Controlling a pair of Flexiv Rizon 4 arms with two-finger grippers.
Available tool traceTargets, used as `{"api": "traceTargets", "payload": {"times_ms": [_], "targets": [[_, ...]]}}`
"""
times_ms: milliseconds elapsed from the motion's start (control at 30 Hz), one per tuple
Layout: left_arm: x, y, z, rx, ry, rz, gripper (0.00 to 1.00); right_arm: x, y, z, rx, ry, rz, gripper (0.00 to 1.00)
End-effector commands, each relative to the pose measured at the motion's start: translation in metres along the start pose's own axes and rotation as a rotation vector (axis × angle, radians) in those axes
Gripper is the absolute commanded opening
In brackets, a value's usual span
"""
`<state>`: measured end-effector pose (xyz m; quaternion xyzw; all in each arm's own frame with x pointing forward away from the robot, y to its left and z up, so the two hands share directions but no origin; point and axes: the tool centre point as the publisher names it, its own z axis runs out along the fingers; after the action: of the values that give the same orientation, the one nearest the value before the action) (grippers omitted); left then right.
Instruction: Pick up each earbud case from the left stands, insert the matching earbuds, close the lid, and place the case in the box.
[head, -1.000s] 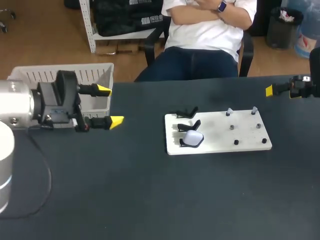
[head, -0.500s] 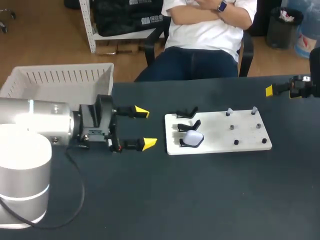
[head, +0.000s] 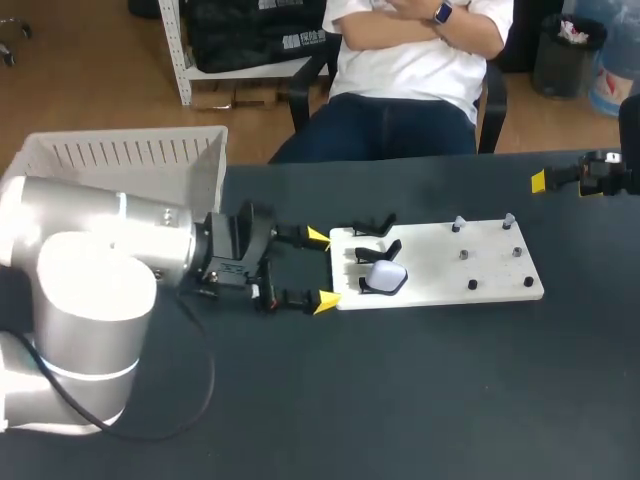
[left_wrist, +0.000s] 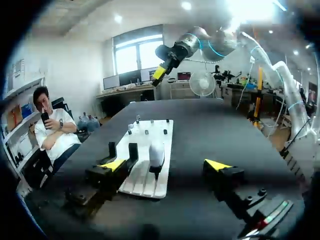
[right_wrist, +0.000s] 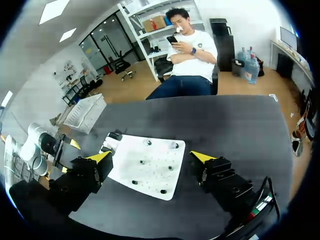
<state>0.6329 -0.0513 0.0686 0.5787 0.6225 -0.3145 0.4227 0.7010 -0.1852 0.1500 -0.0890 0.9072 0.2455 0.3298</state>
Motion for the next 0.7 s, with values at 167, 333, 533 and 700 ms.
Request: {"api": "traceTargets", "payload": {"times_ms": [167, 333, 533, 700], "targets": [[0.0118, 0.0107, 0.0229, 0.051, 0.036, -0.005, 1.00, 0.0003, -0.0004, -0.0001, -0.001, 0.000, -0.001, 1.00], [0.0122, 0.0104, 0.0246, 0.063, 0.057, -0.004, 1.00, 0.0003, -0.0004, -0.0001, -0.001, 0.000, -0.001, 1.00], [0.0122, 0.0104, 0.0246, 0.063, 0.057, -0.004, 1.00, 0.0003, -0.0004, -0.0001, -0.001, 0.000, -0.001, 1.00], [0.0122, 0.0104, 0.0246, 0.063, 0.057, -0.004, 1.00, 0.0003, -0.0004, -0.0001, -0.001, 0.000, -0.001, 1.00]]}}
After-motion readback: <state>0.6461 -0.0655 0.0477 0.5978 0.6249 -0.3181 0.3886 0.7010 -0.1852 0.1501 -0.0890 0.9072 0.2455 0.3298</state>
